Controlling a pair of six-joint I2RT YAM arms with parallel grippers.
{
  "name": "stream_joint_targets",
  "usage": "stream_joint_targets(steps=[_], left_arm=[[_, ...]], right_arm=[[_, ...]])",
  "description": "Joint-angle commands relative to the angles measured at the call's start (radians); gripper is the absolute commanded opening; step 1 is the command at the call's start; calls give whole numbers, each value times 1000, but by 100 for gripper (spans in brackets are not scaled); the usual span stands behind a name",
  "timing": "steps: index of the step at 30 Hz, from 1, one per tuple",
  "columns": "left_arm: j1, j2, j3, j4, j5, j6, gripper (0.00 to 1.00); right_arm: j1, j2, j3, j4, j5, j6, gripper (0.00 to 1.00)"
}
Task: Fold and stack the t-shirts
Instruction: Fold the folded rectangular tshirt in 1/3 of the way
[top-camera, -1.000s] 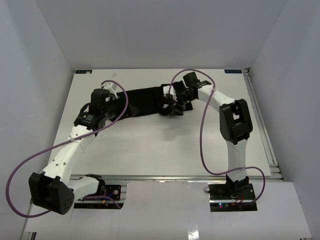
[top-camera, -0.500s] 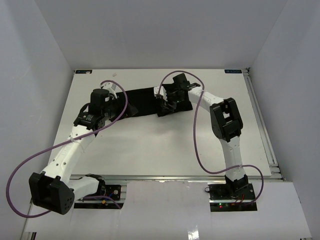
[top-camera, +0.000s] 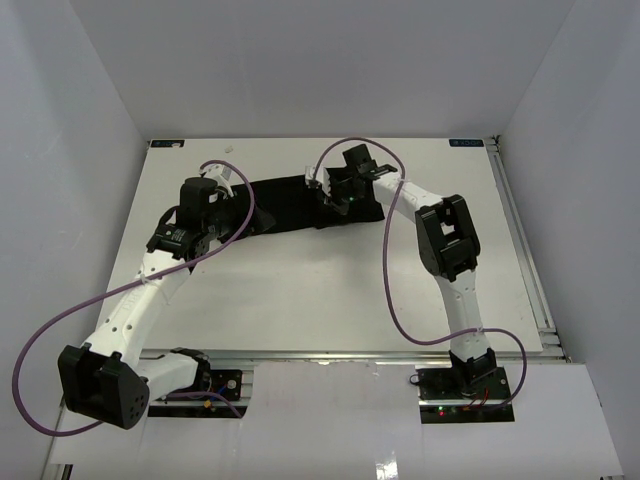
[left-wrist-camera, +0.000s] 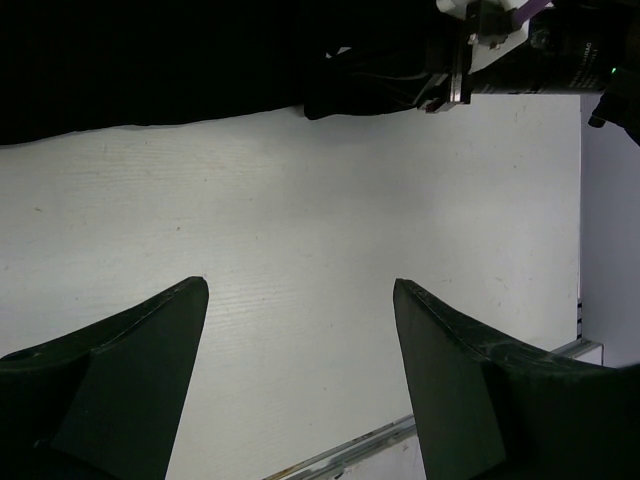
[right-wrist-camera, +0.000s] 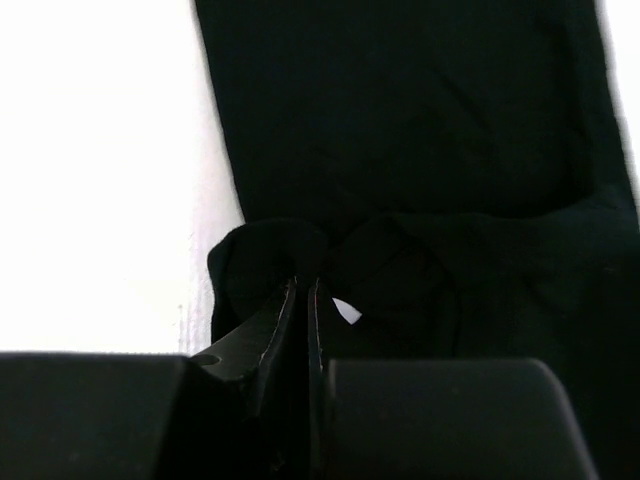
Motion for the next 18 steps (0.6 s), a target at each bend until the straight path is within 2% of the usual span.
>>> stream_joint_targets(steps=[1,9,14,18], left_arm=[[8,-30,-6,9,14,8,86],[12,-36,-4,6,16,6,86],[14,-36,-10,8,19,-2,86],[14,-30,-2,6,19,3,86]], right_arm=[[-12,-95,9,152,-23,161,9],[-12,-80,64,290,100,309,6],[5,6,93,275,181,301,6],[15,40,58,261,175,267,8]])
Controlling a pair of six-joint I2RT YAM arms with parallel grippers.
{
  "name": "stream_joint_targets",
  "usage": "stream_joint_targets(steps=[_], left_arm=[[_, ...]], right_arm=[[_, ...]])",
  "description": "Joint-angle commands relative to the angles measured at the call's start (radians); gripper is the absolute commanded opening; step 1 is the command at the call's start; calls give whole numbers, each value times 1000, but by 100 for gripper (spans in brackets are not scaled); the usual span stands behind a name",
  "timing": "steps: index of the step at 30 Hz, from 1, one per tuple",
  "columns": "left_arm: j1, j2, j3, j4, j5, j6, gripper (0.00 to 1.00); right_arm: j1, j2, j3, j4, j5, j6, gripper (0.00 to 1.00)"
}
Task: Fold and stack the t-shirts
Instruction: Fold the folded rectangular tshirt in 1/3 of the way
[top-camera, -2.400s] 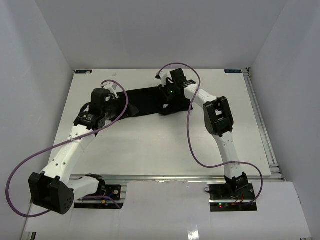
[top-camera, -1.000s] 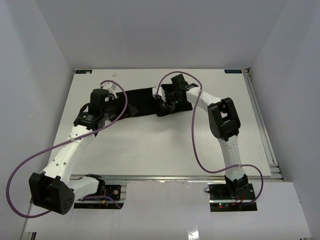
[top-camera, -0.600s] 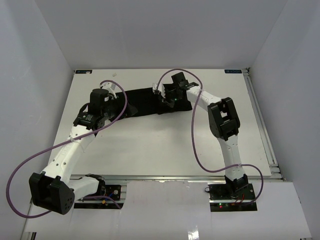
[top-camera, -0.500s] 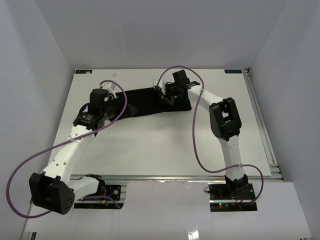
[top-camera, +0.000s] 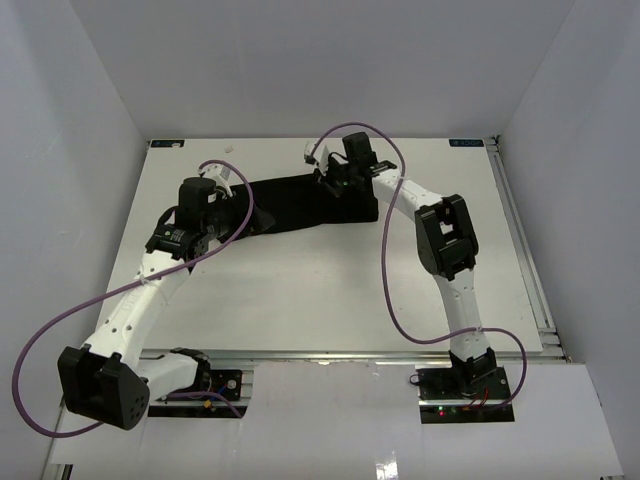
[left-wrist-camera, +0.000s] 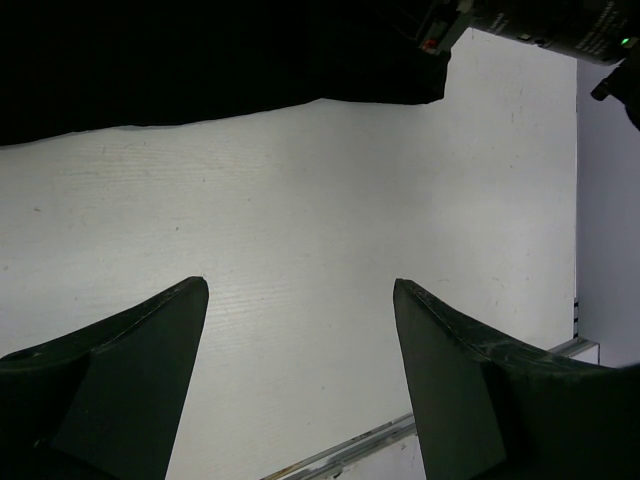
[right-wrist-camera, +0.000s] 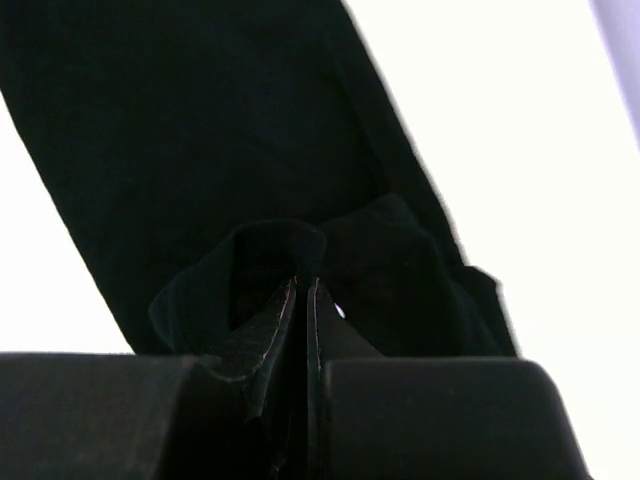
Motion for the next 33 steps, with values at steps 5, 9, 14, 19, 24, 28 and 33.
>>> stream_joint_targets(steps=[5,9,14,19,24,28,33], left_arm=[[8,-24,-4,5,16,4,86],[9,-18,-4,9,20,2,86],[11,-10,9,9,22,5,86],[12,-16,10,9,22,10,86],[21,-18,13,12,25,8,86],[23,-16,18,17,26,8,86],[26,-15,12,25,32,10,86]], right_arm=[[26,39,-80,15,13,-32,12],[29,59,-71,-31,16,-51,16],[38,74,-67,-76,42,-69,63],[-3,-14,-16,-62,-19,35,75],[-55,-99,84,-119,-126,124,80],[-94,-160,4,-104,-177,161,77],[-151,-167,-88,-91,-241,211,31]])
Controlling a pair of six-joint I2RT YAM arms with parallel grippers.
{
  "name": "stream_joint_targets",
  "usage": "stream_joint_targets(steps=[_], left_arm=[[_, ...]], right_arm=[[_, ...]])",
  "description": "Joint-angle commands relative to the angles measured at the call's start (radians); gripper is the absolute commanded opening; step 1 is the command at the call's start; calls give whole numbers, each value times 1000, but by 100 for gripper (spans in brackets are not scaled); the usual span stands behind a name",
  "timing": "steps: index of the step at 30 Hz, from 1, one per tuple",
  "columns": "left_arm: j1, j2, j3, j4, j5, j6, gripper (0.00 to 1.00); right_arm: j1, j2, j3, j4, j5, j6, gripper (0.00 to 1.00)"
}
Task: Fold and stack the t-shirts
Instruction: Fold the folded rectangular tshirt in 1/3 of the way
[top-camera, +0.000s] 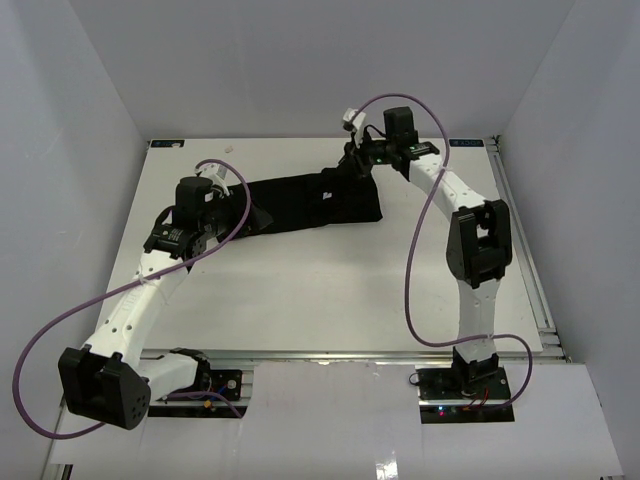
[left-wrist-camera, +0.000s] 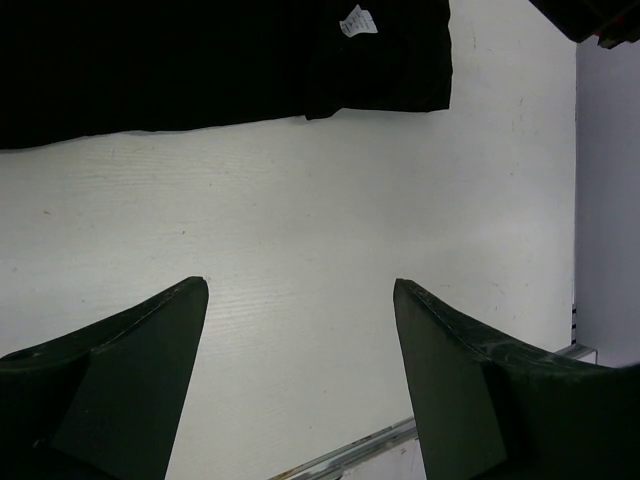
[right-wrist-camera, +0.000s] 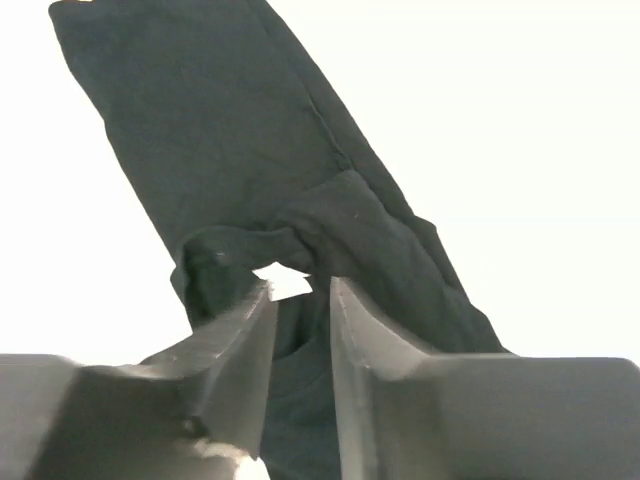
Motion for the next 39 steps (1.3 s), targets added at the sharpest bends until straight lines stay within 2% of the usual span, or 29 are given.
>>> stream_joint_targets(steps=[1,4,9,12,19,25,31,34,37,39], left_arm=[[8,-14,10,24,24,7,86],[10,-9,9,28,27,6,86],[10,-1,10,33,30,3,86],[12,-1,10,30,30,5,86],[13,-1,3,29,31,3,86],[16,15,6,24,39,5,86],[19,28,4,18,27,-4,86],[21,37,3,22,22,-12,87],[28,46,1,28,13,-15,91],[36,51,1,29,-2,-7,96]], right_arm=[[-27,20,-49,-21,-122,80,26],[-40,55,-39,-81,-226,85,12],[-49,142,-10,-159,-353,74,6],[-52,188,27,-194,-380,51,6],[-55,241,41,-172,-325,62,6],[-69,354,78,-31,-257,218,6],[-81,419,136,-20,-246,290,6],[-89,406,139,-41,-258,261,9],[-96,364,150,-47,-335,275,24],[-99,328,161,-47,-398,278,30]])
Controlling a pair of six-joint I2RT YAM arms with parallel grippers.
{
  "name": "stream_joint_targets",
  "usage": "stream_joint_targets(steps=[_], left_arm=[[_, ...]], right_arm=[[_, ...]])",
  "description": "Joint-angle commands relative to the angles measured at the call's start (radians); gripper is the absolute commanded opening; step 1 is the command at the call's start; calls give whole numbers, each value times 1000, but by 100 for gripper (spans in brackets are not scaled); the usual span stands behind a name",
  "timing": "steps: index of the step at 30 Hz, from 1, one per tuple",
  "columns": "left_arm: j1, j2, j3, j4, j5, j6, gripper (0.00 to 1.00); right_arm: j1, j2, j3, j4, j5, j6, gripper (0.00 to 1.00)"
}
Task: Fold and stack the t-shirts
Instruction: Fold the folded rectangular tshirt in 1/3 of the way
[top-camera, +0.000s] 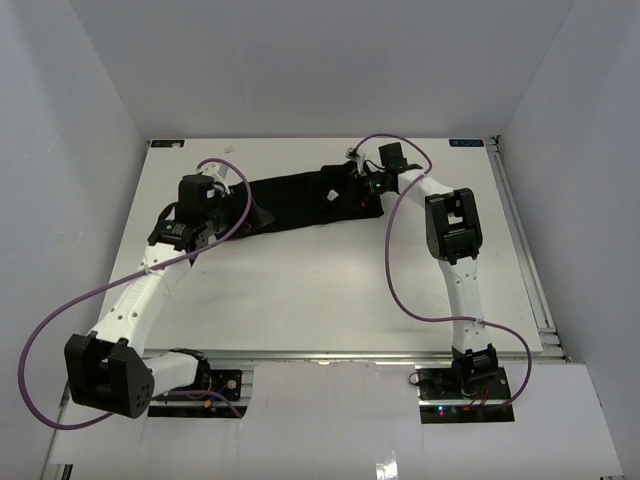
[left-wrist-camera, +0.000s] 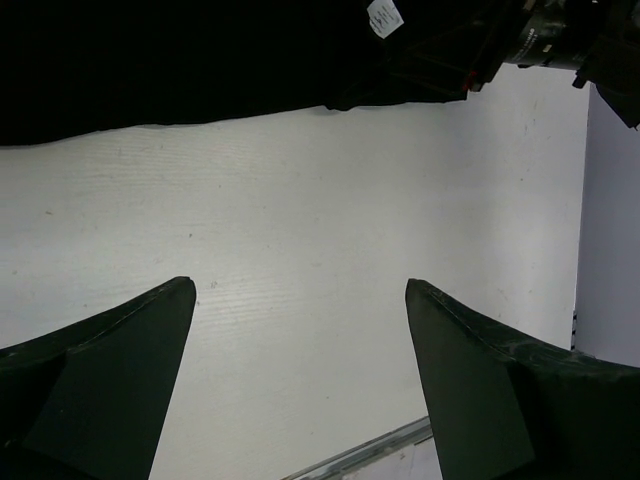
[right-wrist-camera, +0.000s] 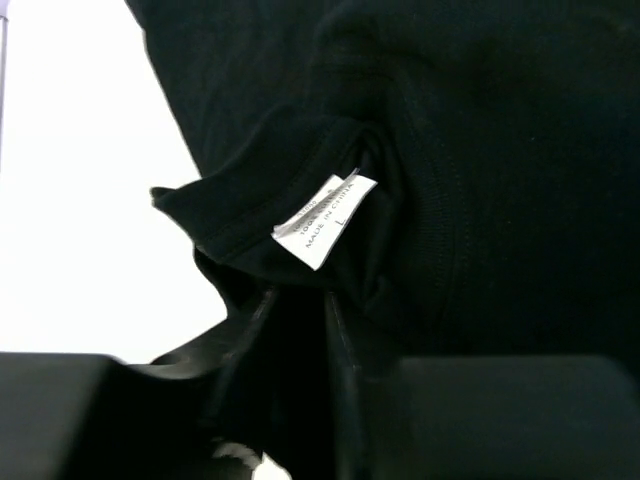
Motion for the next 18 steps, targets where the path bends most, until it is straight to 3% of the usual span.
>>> stream_joint_targets(steps=[1,5,9,12,18], left_arm=[[18,-1,-1,8,-34,0,98],[83,10,-10,12,-71,9,98],[179,71,6,-23,-69,27,98],[222,192,50,-56,-59,64,98],[228,453,162,-37,-60,147,98]], right_arm=[[-19,-112,50,13,-90,8,33],[-22,-222,50,36,-138,42,42],[-44,-313,65,-31,-80,22,49],[-64,-339,76,-130,5,-83,59],[-107,-519,-91,-222,91,-225,77]])
